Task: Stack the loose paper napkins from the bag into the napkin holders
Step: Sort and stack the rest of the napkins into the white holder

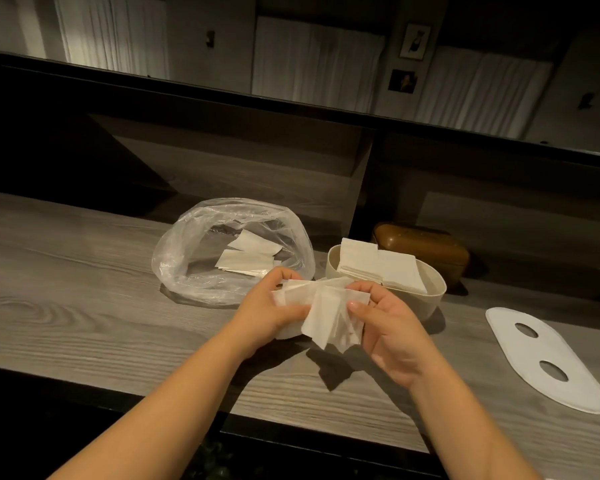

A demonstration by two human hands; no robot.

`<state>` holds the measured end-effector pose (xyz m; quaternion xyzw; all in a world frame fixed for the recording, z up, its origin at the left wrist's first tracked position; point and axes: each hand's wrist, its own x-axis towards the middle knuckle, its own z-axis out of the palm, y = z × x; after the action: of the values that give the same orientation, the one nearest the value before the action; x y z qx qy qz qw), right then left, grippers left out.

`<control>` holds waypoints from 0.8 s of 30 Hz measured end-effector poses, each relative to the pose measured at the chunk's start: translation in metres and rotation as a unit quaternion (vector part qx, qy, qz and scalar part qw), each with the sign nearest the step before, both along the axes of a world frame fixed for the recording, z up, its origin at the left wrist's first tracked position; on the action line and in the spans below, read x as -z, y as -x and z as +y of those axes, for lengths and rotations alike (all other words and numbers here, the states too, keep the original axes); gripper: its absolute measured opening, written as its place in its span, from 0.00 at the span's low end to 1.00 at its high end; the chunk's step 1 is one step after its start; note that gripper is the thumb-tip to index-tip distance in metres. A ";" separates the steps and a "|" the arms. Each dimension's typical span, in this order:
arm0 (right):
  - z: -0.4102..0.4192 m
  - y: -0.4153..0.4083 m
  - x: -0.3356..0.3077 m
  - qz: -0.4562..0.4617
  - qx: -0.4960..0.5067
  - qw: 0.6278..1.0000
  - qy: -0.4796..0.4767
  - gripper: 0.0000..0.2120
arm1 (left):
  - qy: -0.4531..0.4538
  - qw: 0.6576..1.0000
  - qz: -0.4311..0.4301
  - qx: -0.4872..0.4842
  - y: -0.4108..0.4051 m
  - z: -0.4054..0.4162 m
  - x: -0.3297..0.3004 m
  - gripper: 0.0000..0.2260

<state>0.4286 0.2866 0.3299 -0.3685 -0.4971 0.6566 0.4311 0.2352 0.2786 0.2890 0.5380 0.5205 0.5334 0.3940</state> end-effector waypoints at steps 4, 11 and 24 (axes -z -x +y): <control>0.004 0.006 0.008 -0.110 0.081 0.990 -0.039 0.07 | 0.058 0.996 -0.055 0.040 0.003 0.001 -0.002 0.18; 0.003 -0.003 -0.003 -0.202 0.106 0.971 -0.073 0.09 | 0.152 0.970 -0.171 0.083 0.009 0.004 -0.004 0.26; 0.006 0.023 -0.019 -0.030 0.007 0.999 0.012 0.11 | 0.153 0.961 -0.214 0.084 0.008 0.002 -0.005 0.17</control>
<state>0.4055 0.2928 0.3491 -0.3964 -0.4995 0.6482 0.4162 0.2273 0.2810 0.2938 0.3860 0.4524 0.5148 0.6175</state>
